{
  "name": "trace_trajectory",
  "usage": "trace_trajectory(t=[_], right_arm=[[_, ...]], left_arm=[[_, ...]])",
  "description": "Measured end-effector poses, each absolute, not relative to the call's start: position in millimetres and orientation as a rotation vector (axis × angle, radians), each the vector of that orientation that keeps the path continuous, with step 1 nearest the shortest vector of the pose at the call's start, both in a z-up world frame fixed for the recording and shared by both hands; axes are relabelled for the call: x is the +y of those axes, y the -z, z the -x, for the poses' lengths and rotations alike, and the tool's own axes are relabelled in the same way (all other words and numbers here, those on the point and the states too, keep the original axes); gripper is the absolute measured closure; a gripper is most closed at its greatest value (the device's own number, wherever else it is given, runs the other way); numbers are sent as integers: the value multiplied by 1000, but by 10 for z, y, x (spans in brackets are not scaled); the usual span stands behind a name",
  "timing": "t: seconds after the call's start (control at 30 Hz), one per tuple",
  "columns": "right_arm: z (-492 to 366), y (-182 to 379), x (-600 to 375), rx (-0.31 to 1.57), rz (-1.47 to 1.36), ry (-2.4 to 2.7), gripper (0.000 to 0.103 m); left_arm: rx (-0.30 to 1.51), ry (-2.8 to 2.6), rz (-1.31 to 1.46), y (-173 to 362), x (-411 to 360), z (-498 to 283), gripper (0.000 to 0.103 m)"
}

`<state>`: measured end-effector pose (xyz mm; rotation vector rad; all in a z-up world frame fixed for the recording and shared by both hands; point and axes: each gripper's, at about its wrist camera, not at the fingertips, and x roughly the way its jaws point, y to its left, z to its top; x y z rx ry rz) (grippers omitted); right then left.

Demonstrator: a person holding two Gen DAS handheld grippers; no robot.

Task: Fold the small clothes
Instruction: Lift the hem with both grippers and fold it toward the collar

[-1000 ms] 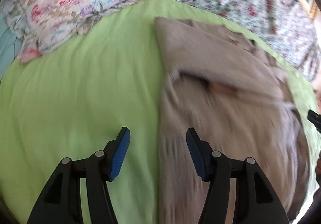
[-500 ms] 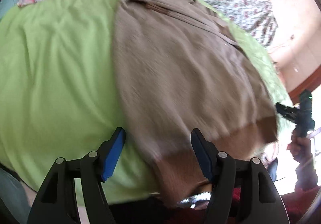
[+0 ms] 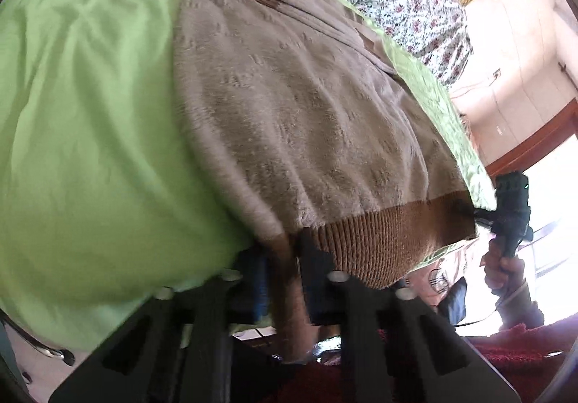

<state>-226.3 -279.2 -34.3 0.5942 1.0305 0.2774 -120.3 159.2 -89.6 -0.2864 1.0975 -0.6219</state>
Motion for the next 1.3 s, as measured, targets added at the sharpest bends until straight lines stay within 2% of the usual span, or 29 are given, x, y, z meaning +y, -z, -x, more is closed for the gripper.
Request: trace_trajectory(t=[0.2,0.4,0.6,0.8,1.0,1.3], right_arm=[[2560,211,-3084,956,-675,-228,95],[2505,-124,-3221,818,-749,-261,95],[1989,-555,-3287,693,-715,-255,95],[1048,-783,-3477,640,-663,-176,95],[8,-804,-3575,651,-616,-110,95],[-1071,-305,-3724,757,-569,-10,95]], left_arm=[[1047,596,306,769,1676,1328,97],[916,608,315,287,1761,1284,97],[744,583,335,-301,1754,836,97],[651,507,348,-634,1585,-89,97],[670,437,320,-614,1421,-992,97],[821,336,324,49,1309,-2209,97]])
